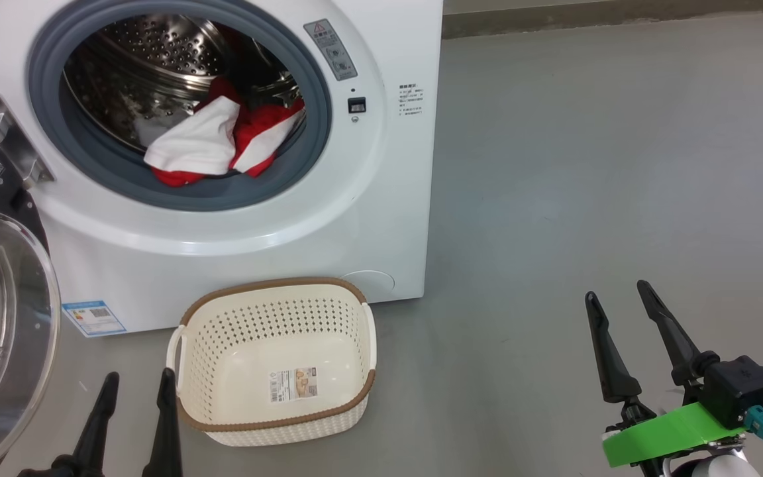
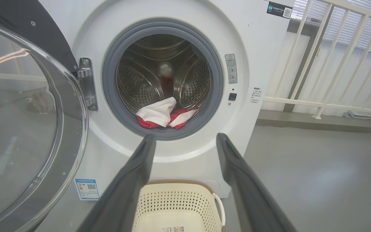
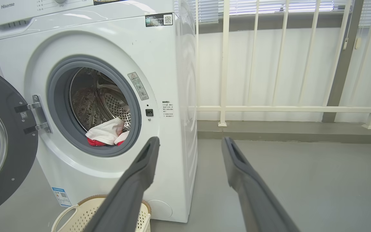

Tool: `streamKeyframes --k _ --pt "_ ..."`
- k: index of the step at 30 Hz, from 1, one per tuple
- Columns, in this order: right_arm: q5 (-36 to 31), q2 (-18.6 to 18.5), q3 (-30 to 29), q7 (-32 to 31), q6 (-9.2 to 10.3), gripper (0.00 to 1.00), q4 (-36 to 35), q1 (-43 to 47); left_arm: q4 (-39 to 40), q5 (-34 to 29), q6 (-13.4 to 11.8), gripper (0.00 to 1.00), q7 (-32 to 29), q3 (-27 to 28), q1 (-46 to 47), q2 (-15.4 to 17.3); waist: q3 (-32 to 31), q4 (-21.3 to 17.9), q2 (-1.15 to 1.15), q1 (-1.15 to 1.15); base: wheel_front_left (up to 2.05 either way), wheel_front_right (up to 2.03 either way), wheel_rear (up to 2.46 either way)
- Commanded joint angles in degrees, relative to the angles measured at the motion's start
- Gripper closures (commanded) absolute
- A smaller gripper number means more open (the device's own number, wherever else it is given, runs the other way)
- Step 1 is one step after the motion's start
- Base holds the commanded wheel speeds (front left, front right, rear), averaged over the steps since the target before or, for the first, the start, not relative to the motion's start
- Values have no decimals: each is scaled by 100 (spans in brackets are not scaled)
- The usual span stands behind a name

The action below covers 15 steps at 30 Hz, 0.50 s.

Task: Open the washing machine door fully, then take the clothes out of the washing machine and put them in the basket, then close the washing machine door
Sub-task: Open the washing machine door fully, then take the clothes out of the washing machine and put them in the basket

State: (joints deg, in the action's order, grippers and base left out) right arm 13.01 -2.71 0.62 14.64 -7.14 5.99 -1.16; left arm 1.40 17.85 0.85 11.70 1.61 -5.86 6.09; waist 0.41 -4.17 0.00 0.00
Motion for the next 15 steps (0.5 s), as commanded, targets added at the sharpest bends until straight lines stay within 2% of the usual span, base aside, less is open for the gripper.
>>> streamKeyframes --k 1,8,15 --pt "-59 -17 138 36 -35 0 -168 -84 151 -52 -50 0 38 173 146 92 7 9 0 0 47 -47 0" --pt "-73 -17 140 36 -35 0 -185 -99 190 -98 -60 0 83 108 205 117 63 44 0 0 102 -102 0" --pt "-80 -17 170 36 -35 0 -174 -100 207 -14 -117 0 158 168 261 77 77 71 0 0 189 -189 0"
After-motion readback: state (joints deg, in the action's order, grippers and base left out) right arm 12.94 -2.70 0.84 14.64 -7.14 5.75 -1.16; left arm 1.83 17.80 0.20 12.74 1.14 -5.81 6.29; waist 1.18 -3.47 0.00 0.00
